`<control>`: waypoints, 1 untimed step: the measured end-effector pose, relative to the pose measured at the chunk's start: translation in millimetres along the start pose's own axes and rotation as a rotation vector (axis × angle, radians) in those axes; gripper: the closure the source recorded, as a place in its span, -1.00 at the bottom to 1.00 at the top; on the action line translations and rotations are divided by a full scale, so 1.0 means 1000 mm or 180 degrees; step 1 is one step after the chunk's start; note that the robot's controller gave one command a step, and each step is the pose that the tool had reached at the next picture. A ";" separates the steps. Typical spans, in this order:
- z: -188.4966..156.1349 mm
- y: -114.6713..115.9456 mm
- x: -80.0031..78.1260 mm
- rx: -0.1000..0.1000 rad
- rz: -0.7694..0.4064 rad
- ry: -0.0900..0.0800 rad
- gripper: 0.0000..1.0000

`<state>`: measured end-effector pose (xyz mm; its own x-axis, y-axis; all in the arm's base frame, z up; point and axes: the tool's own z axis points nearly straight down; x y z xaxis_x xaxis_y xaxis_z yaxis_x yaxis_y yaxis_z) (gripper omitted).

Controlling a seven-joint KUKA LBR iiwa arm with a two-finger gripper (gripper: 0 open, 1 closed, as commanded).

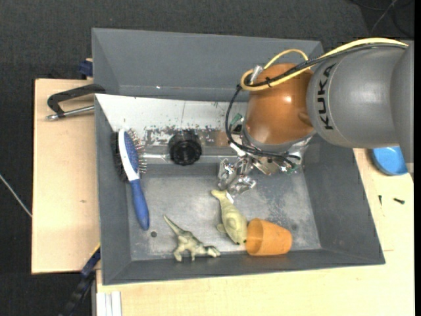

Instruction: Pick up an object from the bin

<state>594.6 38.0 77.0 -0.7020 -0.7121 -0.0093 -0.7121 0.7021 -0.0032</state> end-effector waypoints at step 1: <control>0.001 0.000 0.002 -0.0004 -0.0001 0.0017 -1.00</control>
Offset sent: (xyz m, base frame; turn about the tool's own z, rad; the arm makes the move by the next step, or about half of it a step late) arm 0.0000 0.0000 0.0000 0.0000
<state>593.5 36.6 76.0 -0.7018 -0.7123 -0.0039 -0.7123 0.7018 -0.0020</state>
